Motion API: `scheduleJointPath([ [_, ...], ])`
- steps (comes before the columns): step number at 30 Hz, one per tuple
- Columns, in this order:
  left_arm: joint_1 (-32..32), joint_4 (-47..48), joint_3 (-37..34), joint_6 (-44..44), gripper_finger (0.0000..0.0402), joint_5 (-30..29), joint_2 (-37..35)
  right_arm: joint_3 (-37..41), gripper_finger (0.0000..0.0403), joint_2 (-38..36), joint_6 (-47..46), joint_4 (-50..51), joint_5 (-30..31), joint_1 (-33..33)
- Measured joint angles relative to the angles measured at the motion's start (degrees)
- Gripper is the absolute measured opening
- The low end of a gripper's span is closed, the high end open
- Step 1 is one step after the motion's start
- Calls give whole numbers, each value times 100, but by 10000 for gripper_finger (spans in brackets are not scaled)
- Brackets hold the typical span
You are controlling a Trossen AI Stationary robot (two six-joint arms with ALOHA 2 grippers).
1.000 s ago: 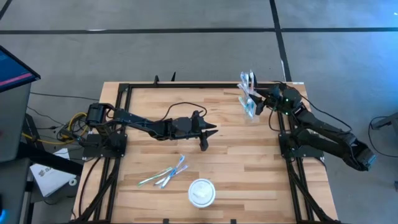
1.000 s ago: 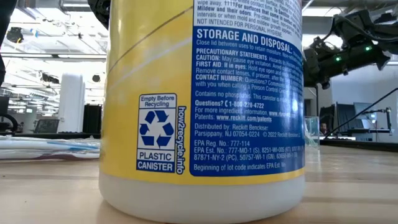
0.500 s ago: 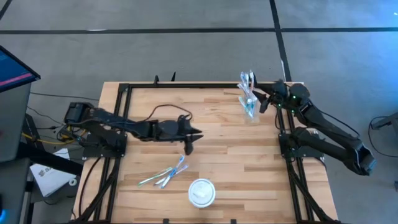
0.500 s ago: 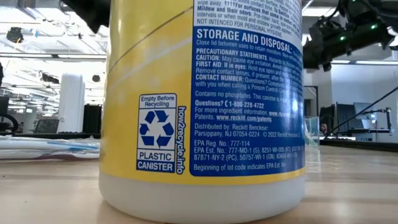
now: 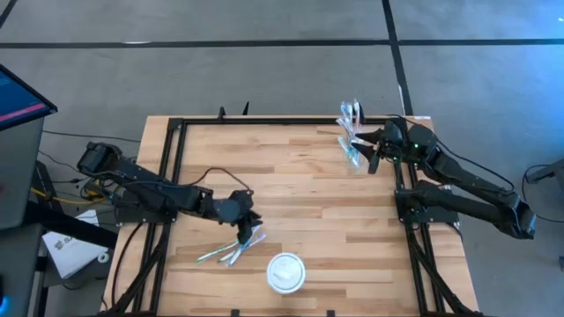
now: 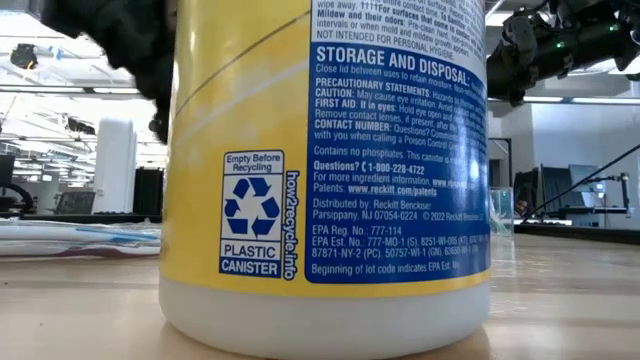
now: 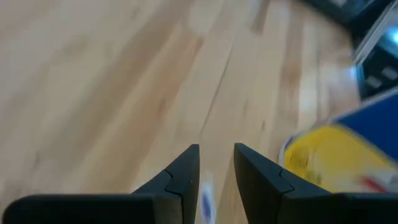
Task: Pick & Place toothbrushing station
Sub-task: Put the green toothbrush into the transparent organizer
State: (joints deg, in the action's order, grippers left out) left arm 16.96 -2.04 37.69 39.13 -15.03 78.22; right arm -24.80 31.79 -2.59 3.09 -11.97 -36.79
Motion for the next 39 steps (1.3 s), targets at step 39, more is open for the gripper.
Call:
scheduleJointPath([
  [39,1471,2640,2,3091,95,1728,4,0,138,584,2,-112,186,1615],
])
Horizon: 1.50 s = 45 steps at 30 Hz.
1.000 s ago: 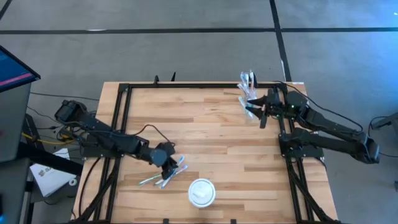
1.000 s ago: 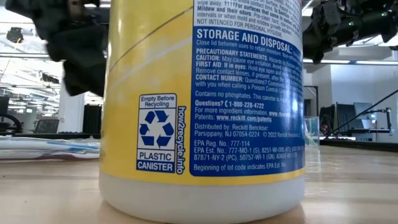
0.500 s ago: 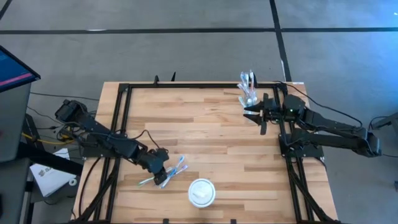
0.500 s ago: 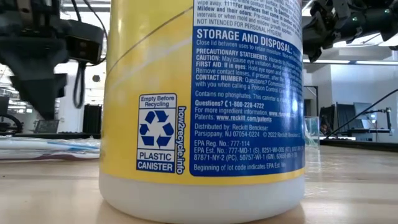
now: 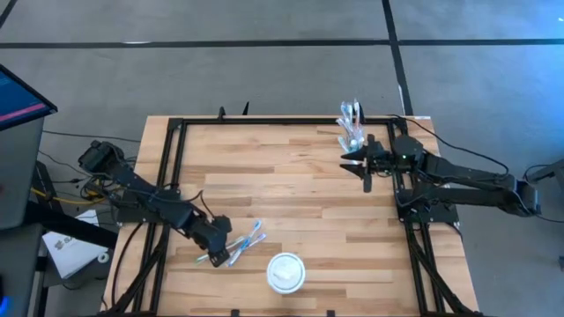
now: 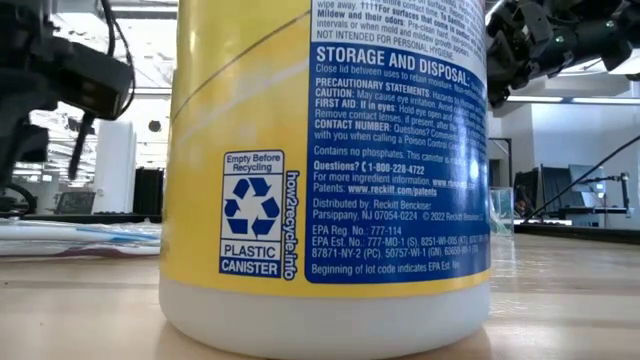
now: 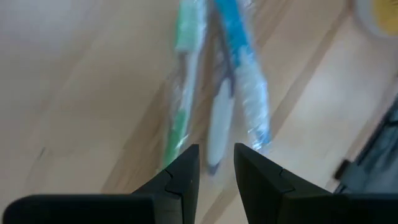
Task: Pick & Place toothbrushing station
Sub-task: Put the green toothbrush into the transparent organizer
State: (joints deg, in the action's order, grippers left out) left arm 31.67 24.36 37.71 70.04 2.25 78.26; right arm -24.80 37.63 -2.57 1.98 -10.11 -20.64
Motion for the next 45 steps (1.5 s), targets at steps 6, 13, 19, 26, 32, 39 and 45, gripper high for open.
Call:
scheduleJointPath([
  [6,152,372,0,366,95,108,0,0,138,74,3,-256,-2,0],
  [13,353,391,0,569,95,97,0,0,138,74,4,-271,-4,1],
  [19,406,426,4,671,95,67,131,0,138,74,3,-269,-4,2],
  [26,391,420,4,689,95,73,445,0,138,74,4,-266,-7,2],
  [32,391,421,4,696,95,118,452,0,138,74,4,-266,-7,0],
  [39,391,465,4,698,71,97,452,0,138,74,4,-266,-7,0],
  [45,391,460,7,700,7,80,444,0,138,74,14,-266,-7,0],
])
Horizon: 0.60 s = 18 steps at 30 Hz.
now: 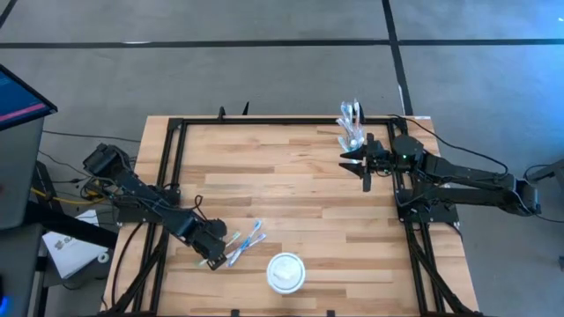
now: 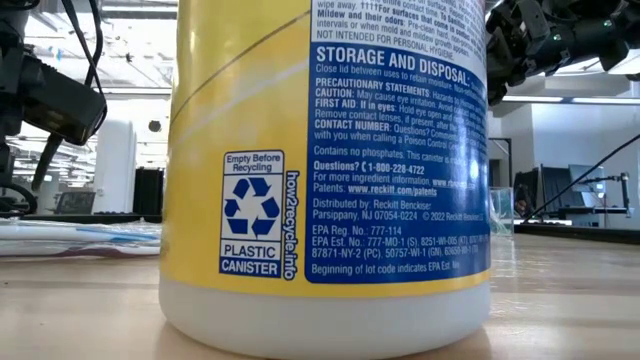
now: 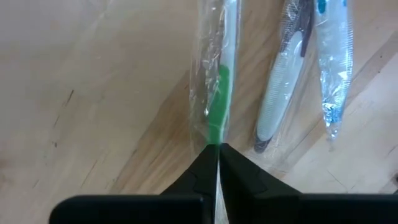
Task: Pick & Place toothbrushing station
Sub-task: Put the green toothbrush into the transparent organizer
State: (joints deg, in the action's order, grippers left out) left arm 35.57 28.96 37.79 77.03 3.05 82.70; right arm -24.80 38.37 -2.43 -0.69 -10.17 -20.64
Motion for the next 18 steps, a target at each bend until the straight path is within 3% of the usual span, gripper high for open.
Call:
scheduleJointPath([
  [18,0,71,150,26,0,-459,0,0,138,0,-5,0,0,0],
])
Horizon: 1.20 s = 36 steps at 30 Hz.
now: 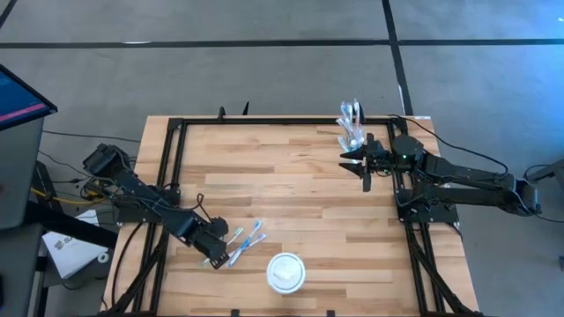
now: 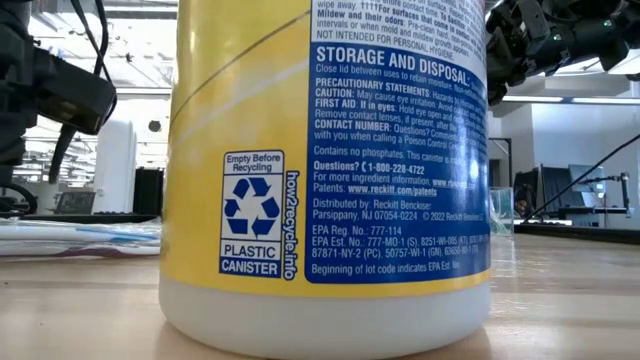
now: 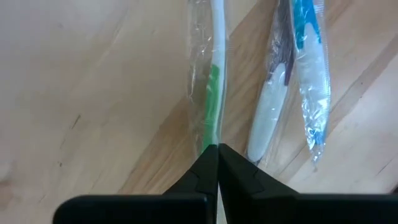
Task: Pick & Place toothbrushing station
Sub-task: Put the green toothbrush into the transparent organizer
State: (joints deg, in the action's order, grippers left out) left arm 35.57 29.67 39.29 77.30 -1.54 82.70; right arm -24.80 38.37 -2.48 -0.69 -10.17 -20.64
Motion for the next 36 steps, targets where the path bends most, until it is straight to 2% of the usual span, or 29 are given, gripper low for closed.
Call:
scheduleJointPath([
  [9,0,11,126,-72,0,-200,0,0,138,0,-7,0,2,0],
  [19,0,160,414,-323,0,-760,-13,0,138,0,-7,0,0,0],
  [29,0,27,505,-715,0,-1976,-436,2,138,37,-11,24,0,0],
  [36,-102,-551,505,-1634,0,-2979,-806,2,138,37,-118,-61,-19,0],
])
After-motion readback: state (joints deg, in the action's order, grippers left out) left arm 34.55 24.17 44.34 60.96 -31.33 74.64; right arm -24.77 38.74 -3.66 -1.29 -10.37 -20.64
